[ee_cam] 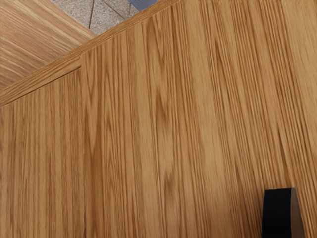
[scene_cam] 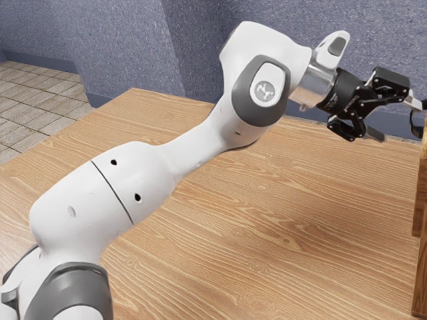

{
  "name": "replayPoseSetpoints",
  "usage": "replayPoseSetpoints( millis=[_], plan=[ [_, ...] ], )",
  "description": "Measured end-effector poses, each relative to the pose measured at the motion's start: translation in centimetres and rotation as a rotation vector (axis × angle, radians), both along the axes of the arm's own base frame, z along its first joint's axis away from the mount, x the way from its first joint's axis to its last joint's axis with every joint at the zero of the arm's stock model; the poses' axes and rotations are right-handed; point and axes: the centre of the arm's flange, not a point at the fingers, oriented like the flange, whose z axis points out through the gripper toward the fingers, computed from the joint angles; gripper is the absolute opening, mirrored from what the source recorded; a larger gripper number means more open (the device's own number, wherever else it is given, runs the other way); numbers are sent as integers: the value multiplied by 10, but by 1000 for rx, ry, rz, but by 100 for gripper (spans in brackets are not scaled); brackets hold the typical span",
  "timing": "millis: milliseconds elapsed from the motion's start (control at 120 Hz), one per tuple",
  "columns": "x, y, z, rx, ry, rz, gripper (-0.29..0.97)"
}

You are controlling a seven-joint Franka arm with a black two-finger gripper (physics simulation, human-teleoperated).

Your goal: Pull the drawer handle with one arm to open the drawer

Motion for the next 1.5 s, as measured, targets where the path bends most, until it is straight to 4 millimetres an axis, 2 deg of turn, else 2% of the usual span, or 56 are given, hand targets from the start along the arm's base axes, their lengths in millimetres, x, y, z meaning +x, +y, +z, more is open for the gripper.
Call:
replayPoseSetpoints(
  millis=[167,425,850,1092,1358,1408,1500],
  plan=[
    [-5,12,14,21,-5,5,68],
    [-7,22,3,47,52,-5,68],
    [-15,60,13,83,83,18,68],
    [-20,83,13,101,113,33,68],
    [-23,114,11,123,138,46,68],
    [-22,131,11,121,141,66,68],
    [-21,150,13,109,142,84,68]
  ],
)
